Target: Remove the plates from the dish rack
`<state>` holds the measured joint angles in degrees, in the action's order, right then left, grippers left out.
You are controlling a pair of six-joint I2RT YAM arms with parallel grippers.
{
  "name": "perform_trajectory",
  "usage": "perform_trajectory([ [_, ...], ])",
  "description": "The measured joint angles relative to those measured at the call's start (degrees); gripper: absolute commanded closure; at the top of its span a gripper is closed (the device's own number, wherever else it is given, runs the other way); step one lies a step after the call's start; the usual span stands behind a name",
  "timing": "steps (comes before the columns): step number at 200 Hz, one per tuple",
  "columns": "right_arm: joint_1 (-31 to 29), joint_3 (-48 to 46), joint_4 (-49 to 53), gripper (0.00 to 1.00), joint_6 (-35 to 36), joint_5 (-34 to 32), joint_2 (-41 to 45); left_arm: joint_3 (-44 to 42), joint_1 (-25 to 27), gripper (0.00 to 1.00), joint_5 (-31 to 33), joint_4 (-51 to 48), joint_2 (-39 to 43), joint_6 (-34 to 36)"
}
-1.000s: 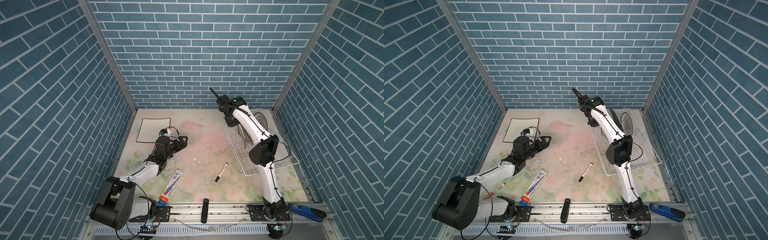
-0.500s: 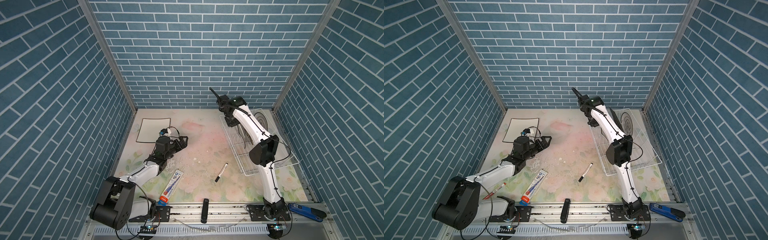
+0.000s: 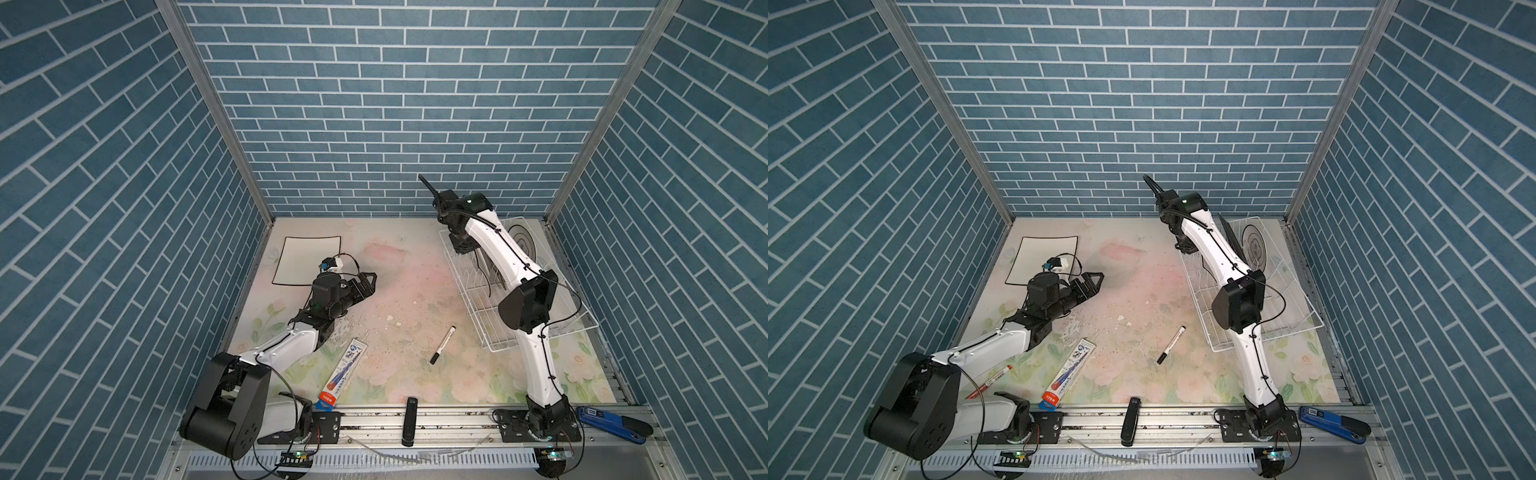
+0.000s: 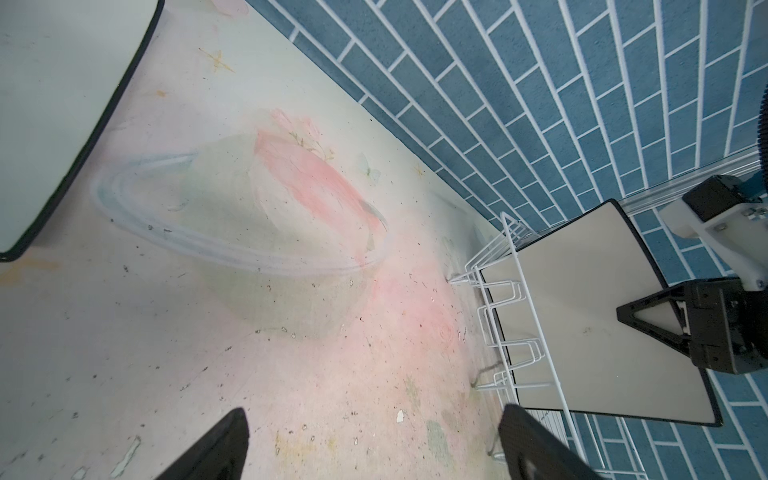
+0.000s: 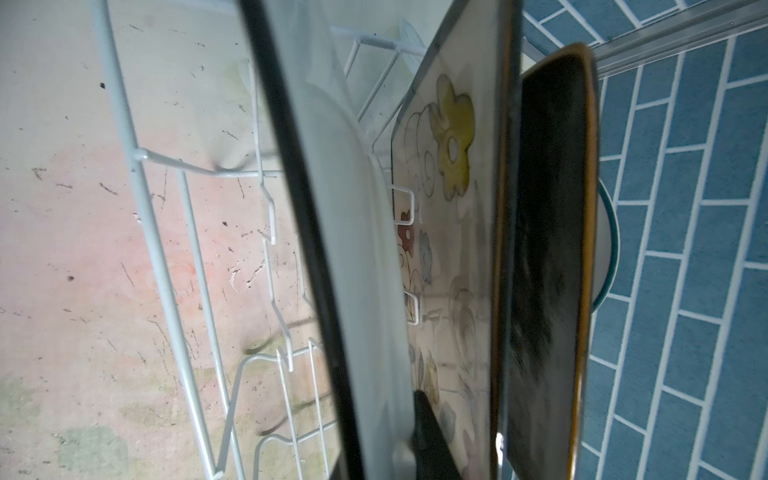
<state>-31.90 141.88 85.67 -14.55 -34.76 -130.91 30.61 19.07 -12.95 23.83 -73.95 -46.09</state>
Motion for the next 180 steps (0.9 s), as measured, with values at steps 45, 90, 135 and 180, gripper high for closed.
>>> perform_trajectory([
  [45, -0.4, -0.2, -0.2, 1.00, 0.0, -0.2, 0.1, 0.0, 0.0, 0.04, 0.0, -0.1, 0.1, 0.0],
  [90, -0.7, -0.2, -0.2, 1.00, 0.0, -0.7, 0.1, 0.0, 0.1, 0.04, 0.0, -0.1, 0.1, 0.0],
  [135, -1.0, -0.2, -0.2, 1.00, 0.0, -1.1, 0.1, 0.0, 0.1, 0.04, 0.0, -0.1, 0.1, 0.0],
  [180, -1.2, -0.2, -0.2, 1.00, 0.0, -1.4, 0.3, 0.0, 0.1, 0.04, 0.0, -0.1, 0.1, 0.0],
])
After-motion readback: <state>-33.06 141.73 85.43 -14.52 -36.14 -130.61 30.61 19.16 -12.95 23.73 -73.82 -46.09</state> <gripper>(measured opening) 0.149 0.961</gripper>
